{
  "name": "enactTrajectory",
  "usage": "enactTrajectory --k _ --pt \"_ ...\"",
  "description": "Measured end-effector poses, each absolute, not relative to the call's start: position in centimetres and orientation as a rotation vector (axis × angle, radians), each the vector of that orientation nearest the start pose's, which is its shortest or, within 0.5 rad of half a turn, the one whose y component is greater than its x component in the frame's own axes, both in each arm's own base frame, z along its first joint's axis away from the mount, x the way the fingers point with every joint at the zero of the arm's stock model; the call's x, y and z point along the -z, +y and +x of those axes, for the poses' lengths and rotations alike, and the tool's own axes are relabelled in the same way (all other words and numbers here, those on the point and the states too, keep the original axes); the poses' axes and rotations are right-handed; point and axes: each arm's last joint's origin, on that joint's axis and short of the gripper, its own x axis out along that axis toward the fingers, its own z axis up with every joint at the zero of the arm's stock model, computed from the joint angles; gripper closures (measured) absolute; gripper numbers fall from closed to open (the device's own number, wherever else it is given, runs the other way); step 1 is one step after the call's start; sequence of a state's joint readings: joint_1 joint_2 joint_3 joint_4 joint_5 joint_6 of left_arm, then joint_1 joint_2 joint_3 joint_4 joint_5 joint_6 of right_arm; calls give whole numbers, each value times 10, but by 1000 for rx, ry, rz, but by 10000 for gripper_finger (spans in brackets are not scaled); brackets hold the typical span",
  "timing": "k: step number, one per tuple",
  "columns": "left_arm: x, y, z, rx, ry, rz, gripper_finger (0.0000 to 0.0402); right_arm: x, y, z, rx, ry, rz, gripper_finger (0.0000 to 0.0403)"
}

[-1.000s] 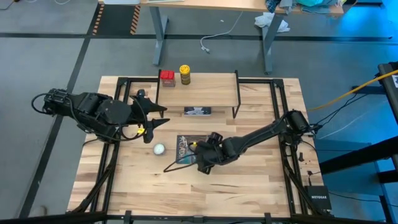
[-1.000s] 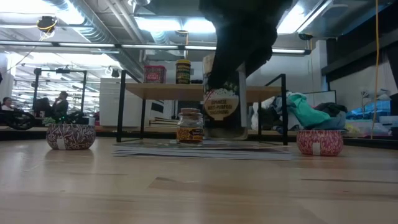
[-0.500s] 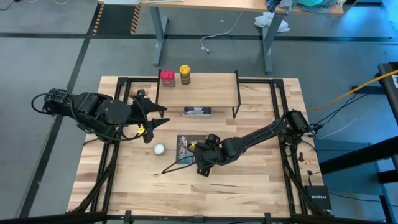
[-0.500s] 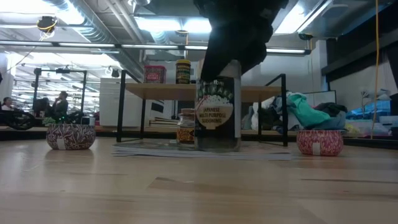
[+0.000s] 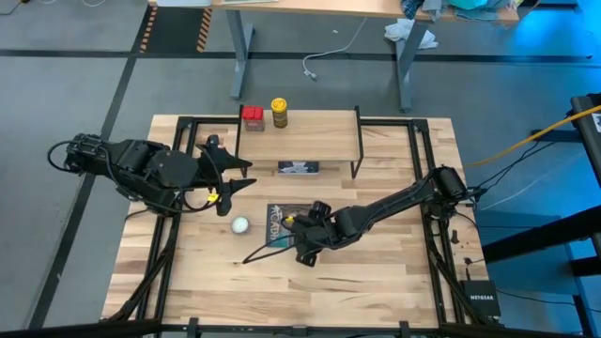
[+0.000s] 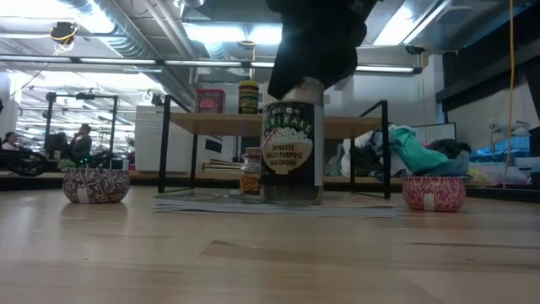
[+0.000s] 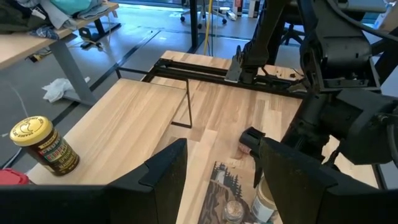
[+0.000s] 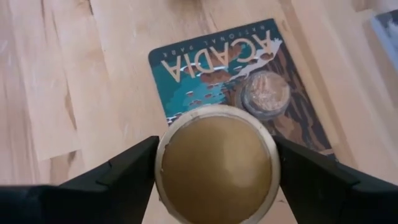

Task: Shelf spices
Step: Remove the brown seasoning bottle from the shelf, then remove the red seasoning can from the shelf

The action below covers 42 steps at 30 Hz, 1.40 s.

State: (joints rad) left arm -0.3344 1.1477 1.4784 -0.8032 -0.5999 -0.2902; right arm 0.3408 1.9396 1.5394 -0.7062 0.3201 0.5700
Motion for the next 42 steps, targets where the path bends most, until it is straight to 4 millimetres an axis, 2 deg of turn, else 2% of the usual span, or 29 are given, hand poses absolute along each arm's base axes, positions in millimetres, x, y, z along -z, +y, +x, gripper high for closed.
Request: enactTrajectory --k 24,29,38,42 --pt "-441 -53 200 -312 357 -86 205 -244 128 390 249 992 106 95" --pt "-445 -54 202 -300 324 -73 205 -272 128 394 258 942 54 95" --pt "-446 -54 202 -296 312 -70 205 -355 122 392 314 792 -179 95" --pt "-446 -54 201 -296 314 -63 205 -389 121 390 238 716 -317 95"
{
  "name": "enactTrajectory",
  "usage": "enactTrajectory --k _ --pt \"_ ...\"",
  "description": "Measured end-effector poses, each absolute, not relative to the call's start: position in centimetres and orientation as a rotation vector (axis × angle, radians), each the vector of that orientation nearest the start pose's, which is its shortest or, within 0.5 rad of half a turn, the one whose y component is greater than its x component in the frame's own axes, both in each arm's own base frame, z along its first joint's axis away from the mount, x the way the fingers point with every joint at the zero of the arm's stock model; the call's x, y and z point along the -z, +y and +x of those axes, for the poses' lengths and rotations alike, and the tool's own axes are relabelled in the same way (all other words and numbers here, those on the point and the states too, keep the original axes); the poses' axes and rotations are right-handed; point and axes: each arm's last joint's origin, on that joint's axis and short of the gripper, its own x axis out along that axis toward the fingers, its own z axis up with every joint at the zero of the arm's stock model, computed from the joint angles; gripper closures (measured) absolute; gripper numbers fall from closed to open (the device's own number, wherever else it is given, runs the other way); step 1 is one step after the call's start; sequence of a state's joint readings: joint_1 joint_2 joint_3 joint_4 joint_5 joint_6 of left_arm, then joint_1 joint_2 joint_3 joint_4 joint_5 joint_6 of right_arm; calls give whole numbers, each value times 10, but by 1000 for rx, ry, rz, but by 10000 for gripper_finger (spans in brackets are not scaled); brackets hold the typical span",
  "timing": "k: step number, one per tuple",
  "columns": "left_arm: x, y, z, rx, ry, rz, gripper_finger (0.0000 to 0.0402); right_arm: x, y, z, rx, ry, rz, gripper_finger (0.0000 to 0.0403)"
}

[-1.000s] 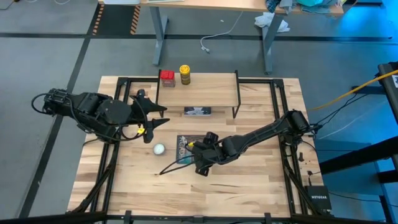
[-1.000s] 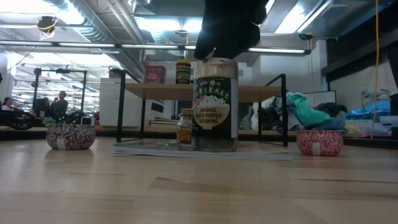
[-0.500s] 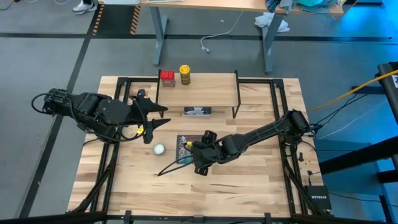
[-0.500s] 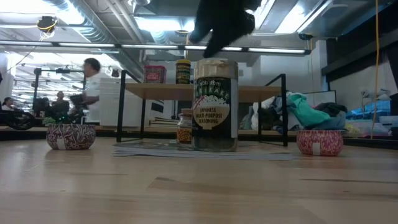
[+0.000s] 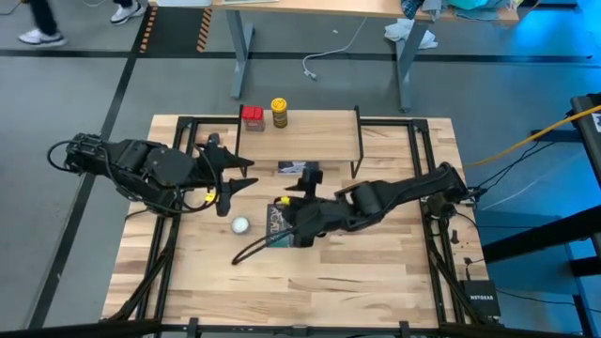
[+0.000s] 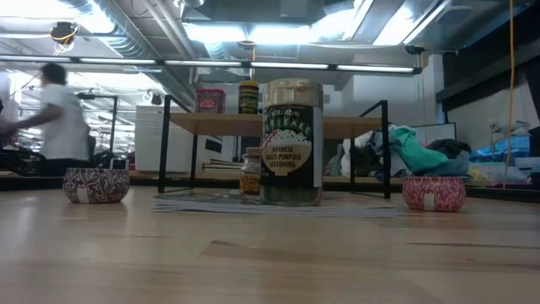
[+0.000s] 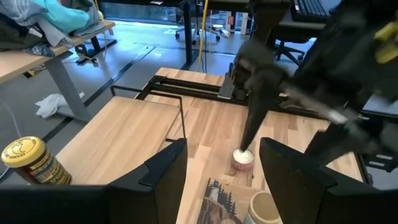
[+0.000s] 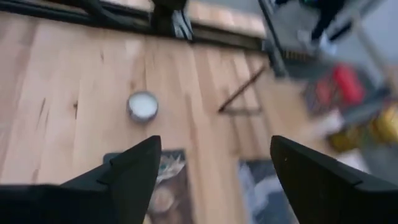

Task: Shelf spices
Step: Remove the red seasoning can from the shelf

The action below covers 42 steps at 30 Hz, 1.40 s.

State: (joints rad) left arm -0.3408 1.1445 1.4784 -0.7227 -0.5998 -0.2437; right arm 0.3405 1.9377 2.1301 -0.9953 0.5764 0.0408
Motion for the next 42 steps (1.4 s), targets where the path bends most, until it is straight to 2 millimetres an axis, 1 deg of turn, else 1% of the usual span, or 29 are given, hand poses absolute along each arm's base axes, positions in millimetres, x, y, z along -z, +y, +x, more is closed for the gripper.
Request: enactTrajectory --k 3,6,11,14,17,19,23,27,31,35,38,42 --pt "-447 -53 200 -293 312 -54 205 -406 120 387 165 684 -426 95" --pt "-447 -53 198 -300 318 -47 205 -417 114 385 148 679 -489 95" --pt "-434 -46 190 -476 417 -10 205 -433 99 377 174 695 -500 95" --pt "-424 -42 188 -568 483 7 205 -444 95 371 186 691 -503 95" --pt "-419 -42 188 -613 514 25 205 -455 90 359 219 661 -537 95" --pt "-417 -42 190 -633 521 39 205 -468 85 348 245 625 -536 95" --pt "-413 -44 198 -662 540 99 205 -496 75 317 282 540 -497 95" --pt "-407 -41 210 -712 582 202 205 -515 68 293 297 479 -422 95" --pt "-398 -29 226 -798 642 300 205 -521 64 277 306 479 -382 95" --pt "-390 -10 240 -865 712 335 205 -518 63 272 308 513 -377 95" --pt "-386 4 245 -873 762 321 205 -516 62 271 305 536 -387 95" --pt "-386 22 247 -863 786 270 205 -516 62 271 304 537 -388 95"
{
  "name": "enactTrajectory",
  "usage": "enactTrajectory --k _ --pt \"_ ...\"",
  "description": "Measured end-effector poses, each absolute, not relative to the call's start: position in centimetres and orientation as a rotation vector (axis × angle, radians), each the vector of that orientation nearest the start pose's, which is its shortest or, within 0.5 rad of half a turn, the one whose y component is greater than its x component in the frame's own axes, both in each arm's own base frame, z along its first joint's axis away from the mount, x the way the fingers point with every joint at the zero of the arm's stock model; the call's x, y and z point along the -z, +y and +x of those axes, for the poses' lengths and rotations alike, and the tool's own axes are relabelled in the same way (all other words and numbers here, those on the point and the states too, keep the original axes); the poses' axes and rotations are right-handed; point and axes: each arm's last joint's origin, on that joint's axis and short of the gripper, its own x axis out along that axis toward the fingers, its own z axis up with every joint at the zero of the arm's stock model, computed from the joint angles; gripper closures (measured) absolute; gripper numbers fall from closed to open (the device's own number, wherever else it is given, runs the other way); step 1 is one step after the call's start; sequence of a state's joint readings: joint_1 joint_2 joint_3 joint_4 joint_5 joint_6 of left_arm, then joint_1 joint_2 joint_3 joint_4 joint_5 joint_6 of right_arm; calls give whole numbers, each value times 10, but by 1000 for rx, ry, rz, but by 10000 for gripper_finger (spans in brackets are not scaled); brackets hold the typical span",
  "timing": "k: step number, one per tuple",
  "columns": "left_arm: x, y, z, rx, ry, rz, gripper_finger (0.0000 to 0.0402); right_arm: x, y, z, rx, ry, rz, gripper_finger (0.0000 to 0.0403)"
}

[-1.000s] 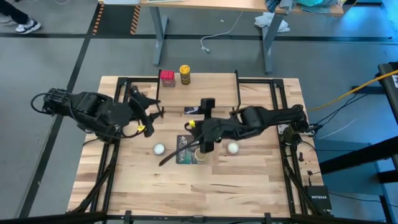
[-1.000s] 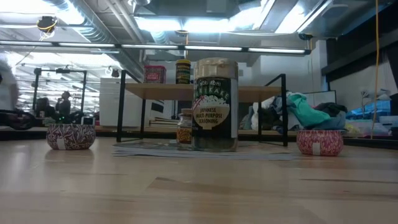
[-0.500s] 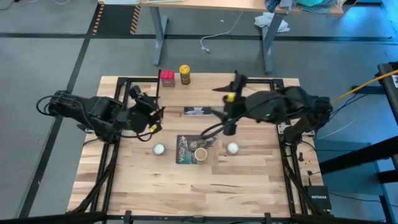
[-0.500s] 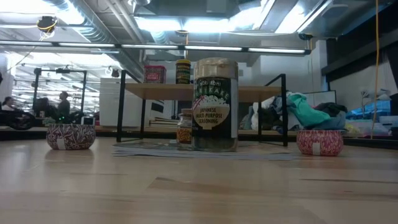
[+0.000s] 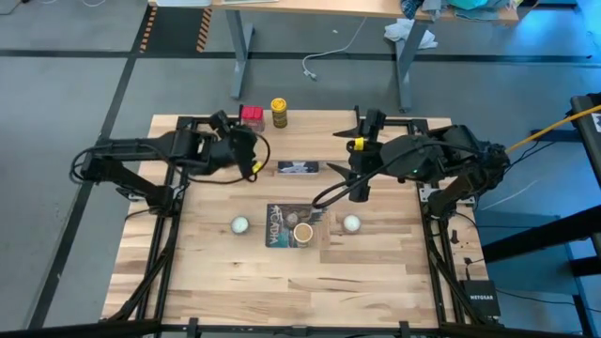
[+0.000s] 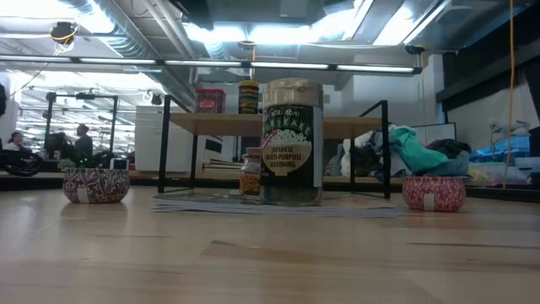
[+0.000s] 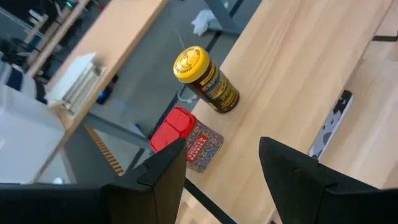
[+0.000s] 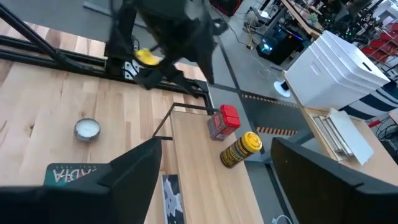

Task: Shelf spices
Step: Remove the red seasoning can from the shelf

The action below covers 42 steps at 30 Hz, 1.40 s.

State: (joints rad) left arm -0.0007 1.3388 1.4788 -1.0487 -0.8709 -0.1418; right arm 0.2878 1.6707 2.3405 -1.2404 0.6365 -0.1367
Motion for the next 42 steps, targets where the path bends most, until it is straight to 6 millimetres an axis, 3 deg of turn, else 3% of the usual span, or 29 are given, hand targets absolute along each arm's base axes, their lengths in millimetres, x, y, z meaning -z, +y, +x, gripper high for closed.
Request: enactTrajectory --k 11,28,42 --pt "-388 77 242 -813 844 175 205 -510 62 267 279 616 -424 95" --pt "-390 125 232 -747 826 107 205 -506 66 266 86 655 -401 95" --pt "-353 171 248 -623 995 117 205 -505 66 265 74 671 -436 95"
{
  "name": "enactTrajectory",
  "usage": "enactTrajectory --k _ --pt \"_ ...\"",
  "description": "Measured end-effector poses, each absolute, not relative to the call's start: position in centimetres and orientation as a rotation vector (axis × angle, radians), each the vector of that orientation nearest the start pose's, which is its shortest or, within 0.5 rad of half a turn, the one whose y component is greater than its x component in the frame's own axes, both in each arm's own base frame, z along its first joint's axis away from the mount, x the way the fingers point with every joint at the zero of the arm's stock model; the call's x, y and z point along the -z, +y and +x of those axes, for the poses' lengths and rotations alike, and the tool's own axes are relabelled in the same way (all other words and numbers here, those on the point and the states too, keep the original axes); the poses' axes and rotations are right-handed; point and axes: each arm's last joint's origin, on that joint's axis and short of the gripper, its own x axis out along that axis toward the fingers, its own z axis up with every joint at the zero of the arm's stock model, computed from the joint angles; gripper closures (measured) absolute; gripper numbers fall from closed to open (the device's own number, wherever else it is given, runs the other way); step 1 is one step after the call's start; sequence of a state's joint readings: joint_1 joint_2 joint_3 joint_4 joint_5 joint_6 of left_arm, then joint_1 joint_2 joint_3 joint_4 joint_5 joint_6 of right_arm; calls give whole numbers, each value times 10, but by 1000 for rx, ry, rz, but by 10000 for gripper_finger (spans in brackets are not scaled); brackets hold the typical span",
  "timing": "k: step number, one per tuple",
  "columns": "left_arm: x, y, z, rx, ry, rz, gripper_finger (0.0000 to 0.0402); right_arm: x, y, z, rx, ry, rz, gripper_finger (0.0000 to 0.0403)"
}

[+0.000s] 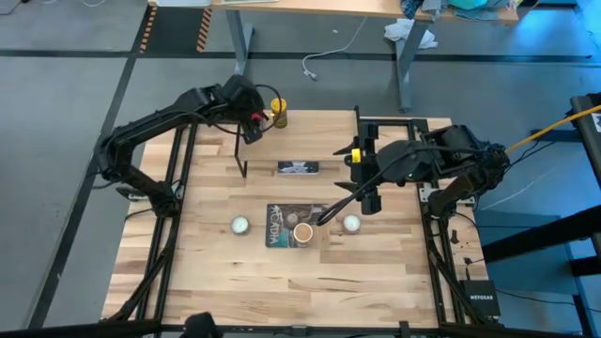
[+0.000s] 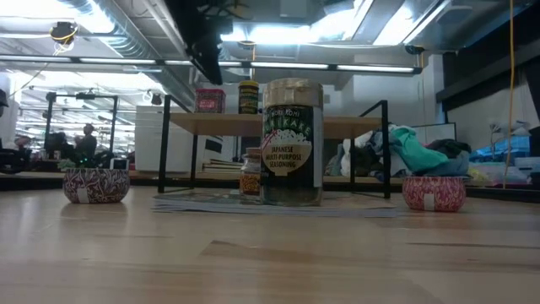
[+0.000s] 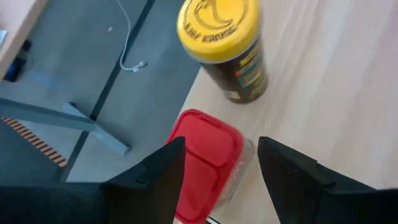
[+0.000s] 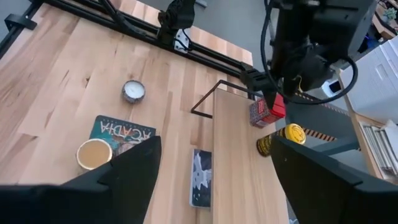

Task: Shelf spices
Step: Remove the red seasoning can from the shelf

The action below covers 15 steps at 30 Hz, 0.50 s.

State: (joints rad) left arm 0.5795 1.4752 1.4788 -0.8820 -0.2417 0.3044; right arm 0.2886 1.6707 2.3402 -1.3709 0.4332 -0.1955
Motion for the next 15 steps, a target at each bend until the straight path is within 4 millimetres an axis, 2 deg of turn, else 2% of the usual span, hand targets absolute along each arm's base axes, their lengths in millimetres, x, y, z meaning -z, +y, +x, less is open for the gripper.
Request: enactTrajectory --k 15 --pt "-347 192 231 -559 1055 80 205 -503 65 264 64 698 -466 95"
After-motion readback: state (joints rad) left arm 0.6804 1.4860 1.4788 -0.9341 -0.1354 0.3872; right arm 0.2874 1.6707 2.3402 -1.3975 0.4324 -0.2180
